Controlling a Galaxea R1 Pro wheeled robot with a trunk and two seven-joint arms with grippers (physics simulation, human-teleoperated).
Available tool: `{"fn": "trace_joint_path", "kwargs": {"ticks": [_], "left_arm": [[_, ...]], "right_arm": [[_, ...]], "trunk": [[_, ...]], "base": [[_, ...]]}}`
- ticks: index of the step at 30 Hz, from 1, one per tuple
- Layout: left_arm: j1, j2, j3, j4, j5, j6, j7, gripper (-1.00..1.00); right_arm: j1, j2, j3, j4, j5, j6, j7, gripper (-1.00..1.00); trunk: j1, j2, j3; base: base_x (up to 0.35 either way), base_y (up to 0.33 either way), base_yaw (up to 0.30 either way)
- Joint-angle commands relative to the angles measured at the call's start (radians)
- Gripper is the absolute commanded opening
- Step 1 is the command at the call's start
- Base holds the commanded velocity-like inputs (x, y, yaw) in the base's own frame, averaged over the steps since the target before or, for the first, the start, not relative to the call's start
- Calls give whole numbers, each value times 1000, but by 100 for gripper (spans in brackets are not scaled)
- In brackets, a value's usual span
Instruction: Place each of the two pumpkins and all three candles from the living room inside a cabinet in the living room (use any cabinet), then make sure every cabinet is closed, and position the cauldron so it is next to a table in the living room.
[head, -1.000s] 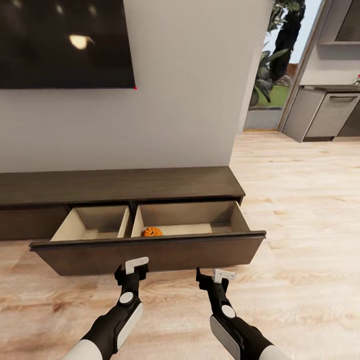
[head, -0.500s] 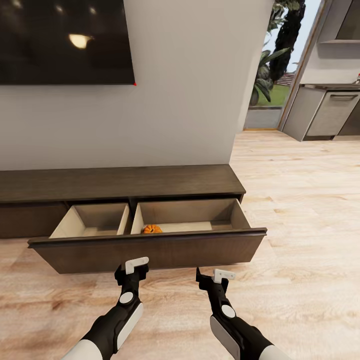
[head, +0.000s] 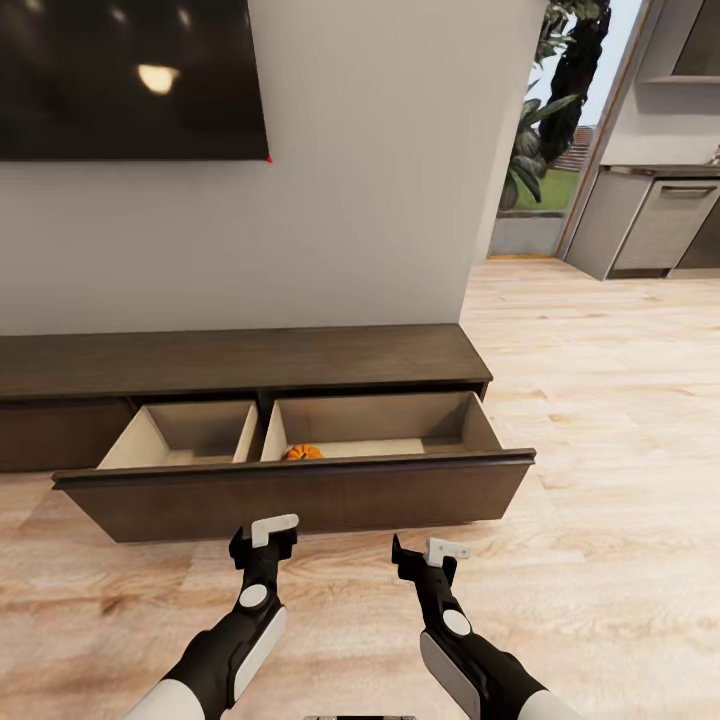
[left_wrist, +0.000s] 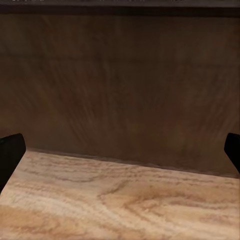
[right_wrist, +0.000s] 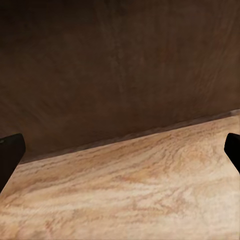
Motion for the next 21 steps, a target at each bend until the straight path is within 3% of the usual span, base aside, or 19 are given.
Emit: {"fn": "trace_joint_path", "kwargs": {"ticks": [1, 8, 21], "left_arm": [[-1, 1, -6, 1, 10, -7, 6, 100], [-1, 1, -6, 3, 9, -7, 5, 100], [-1, 1, -6, 5, 8, -6, 5, 100]], "right_arm": [[-1, -1, 8, 0, -10, -7, -6, 100], [-2, -1, 8, 0, -10, -7, -6, 100], [-1, -1, 8, 0, -9, -7, -6, 100]], "trunk": [[0, 0, -1], [0, 0, -1], [0, 0, -1]], "base": [[0, 0, 0], [6, 0, 0], [180, 22, 0]]}}
